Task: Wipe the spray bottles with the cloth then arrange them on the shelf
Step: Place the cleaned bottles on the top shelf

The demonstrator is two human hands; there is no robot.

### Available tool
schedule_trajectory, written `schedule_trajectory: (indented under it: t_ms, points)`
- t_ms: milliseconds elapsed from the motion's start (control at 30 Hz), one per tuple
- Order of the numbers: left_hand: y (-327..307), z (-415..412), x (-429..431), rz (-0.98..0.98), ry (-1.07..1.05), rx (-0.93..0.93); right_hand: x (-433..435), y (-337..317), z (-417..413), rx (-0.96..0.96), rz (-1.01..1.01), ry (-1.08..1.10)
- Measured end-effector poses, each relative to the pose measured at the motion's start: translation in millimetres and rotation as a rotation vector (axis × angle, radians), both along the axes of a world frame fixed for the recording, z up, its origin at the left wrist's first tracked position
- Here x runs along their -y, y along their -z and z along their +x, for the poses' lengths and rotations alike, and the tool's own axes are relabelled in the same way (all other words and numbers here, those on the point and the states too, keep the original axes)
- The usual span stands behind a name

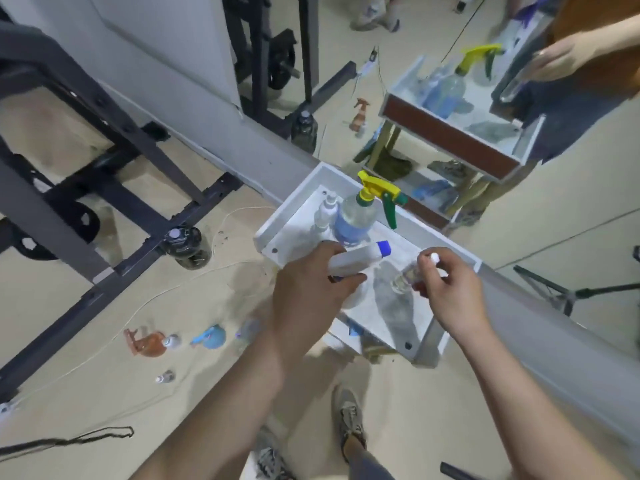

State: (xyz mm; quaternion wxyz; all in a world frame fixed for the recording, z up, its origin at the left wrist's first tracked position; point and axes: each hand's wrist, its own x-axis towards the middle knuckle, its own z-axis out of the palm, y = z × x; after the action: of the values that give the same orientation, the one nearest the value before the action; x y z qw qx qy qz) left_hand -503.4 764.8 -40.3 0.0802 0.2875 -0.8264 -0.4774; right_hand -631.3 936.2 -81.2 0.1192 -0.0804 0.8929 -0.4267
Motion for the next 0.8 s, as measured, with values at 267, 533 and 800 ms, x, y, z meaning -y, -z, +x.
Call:
schedule_trajectory:
  t_ms: [267,533,800]
  points:
    - [33,-102,-62,-0.068,0.115,0.056,-37,47,-77,0.011,0.165,-0.147]
    - [54,-155,-85,-0.078,0.115,0.126,-54,61,-96,0.151,0.252,-0.203]
    - [34,-139,-83,-0.204,0.05,0.149,-58,2,-76,-0.144,0.258,-0.197]
